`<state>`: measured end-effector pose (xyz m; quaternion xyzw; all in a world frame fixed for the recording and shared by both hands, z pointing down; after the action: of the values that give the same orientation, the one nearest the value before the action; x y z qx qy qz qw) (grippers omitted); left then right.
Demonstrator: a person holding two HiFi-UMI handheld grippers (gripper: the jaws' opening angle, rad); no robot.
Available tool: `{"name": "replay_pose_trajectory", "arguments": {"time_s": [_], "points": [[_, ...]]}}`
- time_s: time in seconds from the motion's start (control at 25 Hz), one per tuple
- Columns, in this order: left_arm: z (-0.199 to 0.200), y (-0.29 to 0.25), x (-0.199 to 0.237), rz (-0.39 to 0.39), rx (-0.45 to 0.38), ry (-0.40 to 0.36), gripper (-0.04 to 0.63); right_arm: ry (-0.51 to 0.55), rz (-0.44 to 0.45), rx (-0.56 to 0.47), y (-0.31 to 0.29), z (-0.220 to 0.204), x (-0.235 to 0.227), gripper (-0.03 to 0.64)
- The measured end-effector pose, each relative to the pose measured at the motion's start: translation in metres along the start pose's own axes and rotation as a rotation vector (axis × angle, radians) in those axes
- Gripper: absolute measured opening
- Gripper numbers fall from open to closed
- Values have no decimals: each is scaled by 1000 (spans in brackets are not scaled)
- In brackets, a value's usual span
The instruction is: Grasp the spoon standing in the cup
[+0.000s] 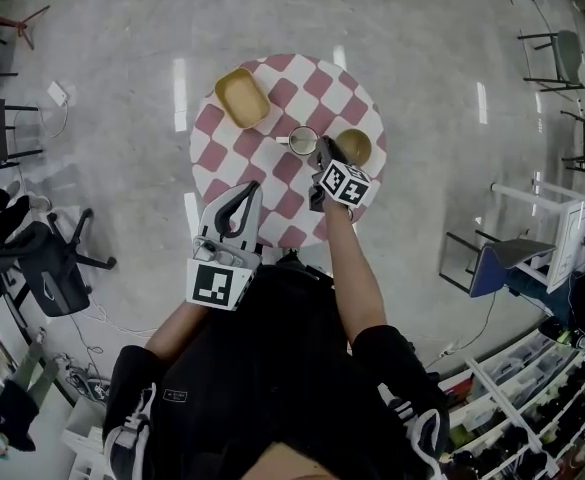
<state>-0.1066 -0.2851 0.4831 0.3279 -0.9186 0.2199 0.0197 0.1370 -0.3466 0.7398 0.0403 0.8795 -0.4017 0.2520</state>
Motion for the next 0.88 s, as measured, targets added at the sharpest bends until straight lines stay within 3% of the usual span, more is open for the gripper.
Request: {"name": "replay_pose_trajectory", "arguments": {"time_s": [0.68,0.88], "points": [[-3,35,-46,44,-45,-17,9,9,81,-90,43,7,0,66],[0,52,-68,60,-127,-33,9,27,139,-165,79,14,6,66]]}}
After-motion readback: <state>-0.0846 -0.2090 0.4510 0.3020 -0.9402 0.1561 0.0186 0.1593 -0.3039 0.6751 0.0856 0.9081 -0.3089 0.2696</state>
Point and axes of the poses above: the fingertips, and each gripper's own axes: y backward along the fingers, x to its left, z out of its top, the point moved 7 cm from there along y, backward along the fingers, and after that the axes turned 6 degrees about x, right-handed, at the moved point
